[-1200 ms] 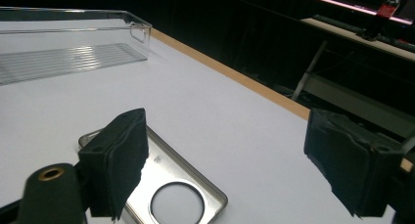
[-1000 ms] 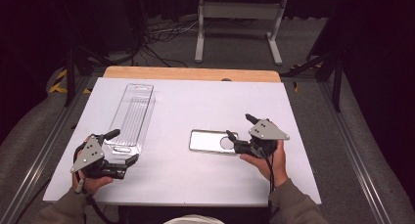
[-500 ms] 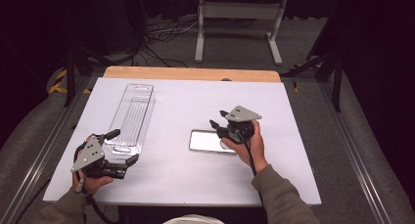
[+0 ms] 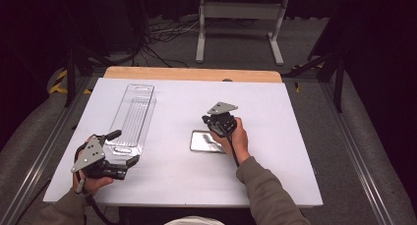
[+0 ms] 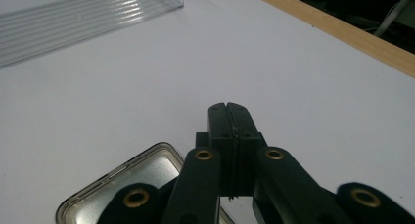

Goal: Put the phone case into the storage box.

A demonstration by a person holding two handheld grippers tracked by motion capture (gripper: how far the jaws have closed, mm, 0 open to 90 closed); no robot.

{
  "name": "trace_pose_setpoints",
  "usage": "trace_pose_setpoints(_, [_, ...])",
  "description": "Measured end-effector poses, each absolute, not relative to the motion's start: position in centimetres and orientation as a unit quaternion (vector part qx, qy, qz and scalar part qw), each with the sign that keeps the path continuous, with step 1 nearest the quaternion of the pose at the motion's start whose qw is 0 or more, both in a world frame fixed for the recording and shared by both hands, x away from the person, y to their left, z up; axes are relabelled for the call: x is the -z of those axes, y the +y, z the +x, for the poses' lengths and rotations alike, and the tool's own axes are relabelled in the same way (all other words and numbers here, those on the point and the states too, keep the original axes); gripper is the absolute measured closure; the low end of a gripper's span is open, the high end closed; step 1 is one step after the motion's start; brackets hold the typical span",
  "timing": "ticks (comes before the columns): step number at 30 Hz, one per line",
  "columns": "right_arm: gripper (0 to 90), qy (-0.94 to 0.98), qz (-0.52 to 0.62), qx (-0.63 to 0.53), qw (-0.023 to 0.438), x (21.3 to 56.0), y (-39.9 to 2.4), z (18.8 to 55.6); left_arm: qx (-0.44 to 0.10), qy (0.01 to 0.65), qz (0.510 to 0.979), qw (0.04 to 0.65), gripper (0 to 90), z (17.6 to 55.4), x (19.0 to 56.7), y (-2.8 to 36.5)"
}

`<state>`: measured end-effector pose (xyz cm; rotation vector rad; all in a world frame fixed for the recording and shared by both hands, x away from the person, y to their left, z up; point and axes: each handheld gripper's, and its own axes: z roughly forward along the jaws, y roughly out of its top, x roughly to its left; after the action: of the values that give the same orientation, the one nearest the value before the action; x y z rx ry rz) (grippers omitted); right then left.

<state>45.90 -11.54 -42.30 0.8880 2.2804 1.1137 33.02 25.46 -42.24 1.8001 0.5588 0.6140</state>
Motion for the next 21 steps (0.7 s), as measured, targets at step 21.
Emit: trace_pose_setpoints(21, [90.0,0.877,0.324,-0.302,0.187,44.9,-8.6,47.9,-0.258,0.234,0.767,0.539,4.0,33.2,42.4,25.2])
